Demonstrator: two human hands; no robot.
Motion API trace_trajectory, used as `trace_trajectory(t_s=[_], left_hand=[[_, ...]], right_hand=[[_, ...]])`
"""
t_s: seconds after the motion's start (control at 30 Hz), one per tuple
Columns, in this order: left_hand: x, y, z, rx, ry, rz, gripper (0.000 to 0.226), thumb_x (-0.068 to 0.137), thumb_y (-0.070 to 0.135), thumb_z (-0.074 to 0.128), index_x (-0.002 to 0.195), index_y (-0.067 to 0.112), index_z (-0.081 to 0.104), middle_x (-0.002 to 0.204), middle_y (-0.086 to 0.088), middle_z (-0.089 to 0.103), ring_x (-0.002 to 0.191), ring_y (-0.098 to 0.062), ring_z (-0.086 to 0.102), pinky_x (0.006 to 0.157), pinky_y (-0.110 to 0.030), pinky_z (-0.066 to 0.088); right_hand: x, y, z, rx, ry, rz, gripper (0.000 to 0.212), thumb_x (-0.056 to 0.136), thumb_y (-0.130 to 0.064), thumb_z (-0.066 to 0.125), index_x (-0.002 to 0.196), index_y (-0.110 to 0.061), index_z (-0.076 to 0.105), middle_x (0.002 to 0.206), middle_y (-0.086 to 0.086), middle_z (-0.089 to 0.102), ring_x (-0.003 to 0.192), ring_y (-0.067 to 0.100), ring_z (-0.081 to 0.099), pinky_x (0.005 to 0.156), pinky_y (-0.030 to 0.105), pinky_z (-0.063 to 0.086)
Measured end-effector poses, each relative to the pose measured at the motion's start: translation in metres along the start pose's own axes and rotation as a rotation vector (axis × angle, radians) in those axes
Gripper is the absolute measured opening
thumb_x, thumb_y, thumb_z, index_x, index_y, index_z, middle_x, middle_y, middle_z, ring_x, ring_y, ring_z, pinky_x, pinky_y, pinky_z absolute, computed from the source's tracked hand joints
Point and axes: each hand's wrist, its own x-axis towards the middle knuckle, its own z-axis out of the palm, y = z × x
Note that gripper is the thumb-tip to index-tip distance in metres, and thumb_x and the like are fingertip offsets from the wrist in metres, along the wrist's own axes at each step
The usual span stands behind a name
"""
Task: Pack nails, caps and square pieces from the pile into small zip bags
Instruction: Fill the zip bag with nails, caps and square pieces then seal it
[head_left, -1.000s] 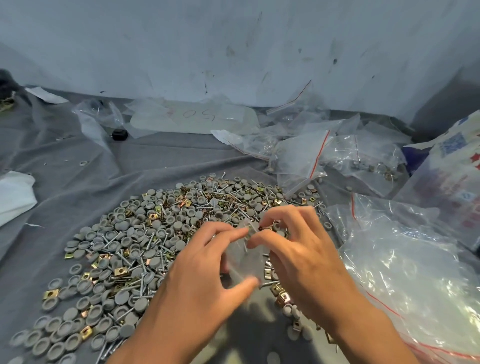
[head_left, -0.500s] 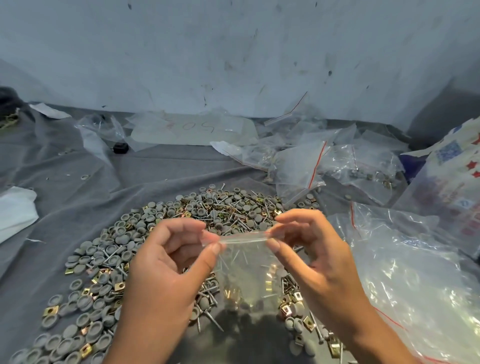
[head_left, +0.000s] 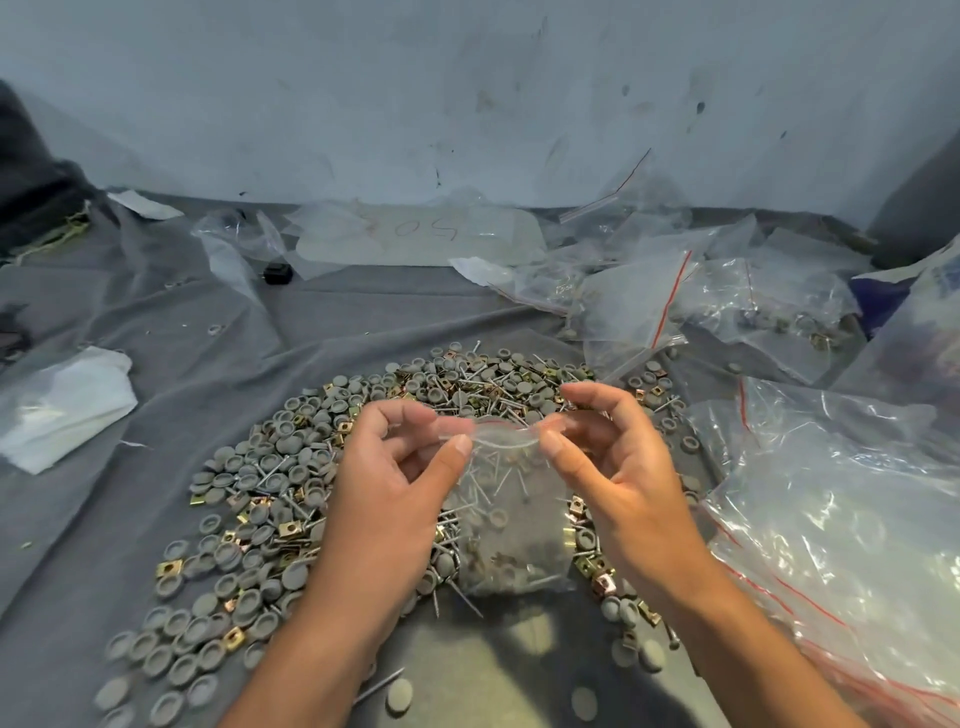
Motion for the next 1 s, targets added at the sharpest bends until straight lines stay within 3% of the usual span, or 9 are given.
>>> trace_trajectory(t_s=[0.17, 0.33, 0.5, 0.63, 0.8, 0.9, 1.0], left_hand=[[-0.004, -0.004, 0.003, 0.067, -0.038, 0.033, 0.028, 0.087, 0.011, 0.074, 0.106, 0.021, 0.056, 0.098, 0.001, 0.076, 0.093, -0.018, 0.073, 0.082, -0.037, 0.058], [-0.007, -0.005, 0.002, 0.118, -0.058, 0.063, 0.029, 0.088, 0.013, 0.075, 0.105, 0.026, 0.056, 0.096, 0.003, 0.076, 0.09, -0.013, 0.073, 0.079, -0.027, 0.057], [-0.009, -0.001, 0.001, 0.135, -0.084, 0.073, 0.029, 0.088, 0.013, 0.075, 0.101, 0.025, 0.052, 0.096, 0.003, 0.076, 0.088, -0.017, 0.074, 0.078, -0.034, 0.06], [-0.011, 0.001, 0.003, 0.112, -0.06, 0.07, 0.032, 0.086, 0.012, 0.078, 0.102, 0.023, 0.052, 0.094, 0.001, 0.077, 0.084, -0.017, 0.074, 0.074, -0.031, 0.059], [-0.01, 0.001, 0.004, 0.073, -0.039, 0.053, 0.035, 0.083, 0.008, 0.08, 0.103, 0.02, 0.054, 0.092, 0.0, 0.078, 0.083, -0.014, 0.075, 0.071, -0.023, 0.056], [-0.01, 0.003, 0.002, 0.069, -0.04, 0.053, 0.035, 0.082, 0.011, 0.081, 0.101, 0.021, 0.054, 0.089, 0.002, 0.078, 0.082, -0.014, 0.076, 0.069, -0.019, 0.055], [-0.009, 0.003, 0.002, 0.035, -0.066, 0.029, 0.03, 0.085, 0.017, 0.077, 0.106, 0.022, 0.056, 0.092, 0.002, 0.079, 0.088, -0.014, 0.076, 0.077, -0.023, 0.058]], right_hand=[[-0.001, -0.003, 0.002, 0.053, -0.005, 0.005, 0.037, 0.084, -0.031, 0.077, 0.117, -0.035, 0.061, 0.097, 0.004, 0.073, 0.089, 0.015, 0.069, 0.078, 0.022, 0.055], [-0.003, -0.004, 0.008, 0.069, -0.017, 0.011, 0.052, 0.078, -0.035, 0.084, 0.122, -0.027, 0.057, 0.1, 0.005, 0.076, 0.092, 0.015, 0.072, 0.079, 0.021, 0.055], [-0.006, -0.003, 0.009, 0.049, 0.008, -0.002, 0.04, 0.078, -0.032, 0.082, 0.111, -0.034, 0.061, 0.095, 0.005, 0.074, 0.084, 0.014, 0.068, 0.074, 0.022, 0.054], [-0.009, -0.003, 0.01, 0.049, 0.036, -0.012, 0.035, 0.082, -0.026, 0.081, 0.109, -0.032, 0.06, 0.09, 0.0, 0.071, 0.08, 0.01, 0.065, 0.069, 0.019, 0.053], [-0.009, -0.002, 0.013, 0.115, 0.042, 0.003, 0.043, 0.075, -0.041, 0.087, 0.111, -0.035, 0.064, 0.098, 0.001, 0.075, 0.088, 0.011, 0.07, 0.074, 0.018, 0.056], [-0.008, -0.002, 0.016, 0.139, 0.02, 0.011, 0.049, 0.072, -0.035, 0.088, 0.114, -0.034, 0.063, 0.102, 0.007, 0.077, 0.094, 0.019, 0.075, 0.076, 0.02, 0.058], [-0.006, -0.002, 0.015, 0.151, 0.064, 0.022, 0.046, 0.072, -0.029, 0.085, 0.112, -0.03, 0.063, 0.097, 0.008, 0.078, 0.089, 0.019, 0.076, 0.074, 0.02, 0.058]])
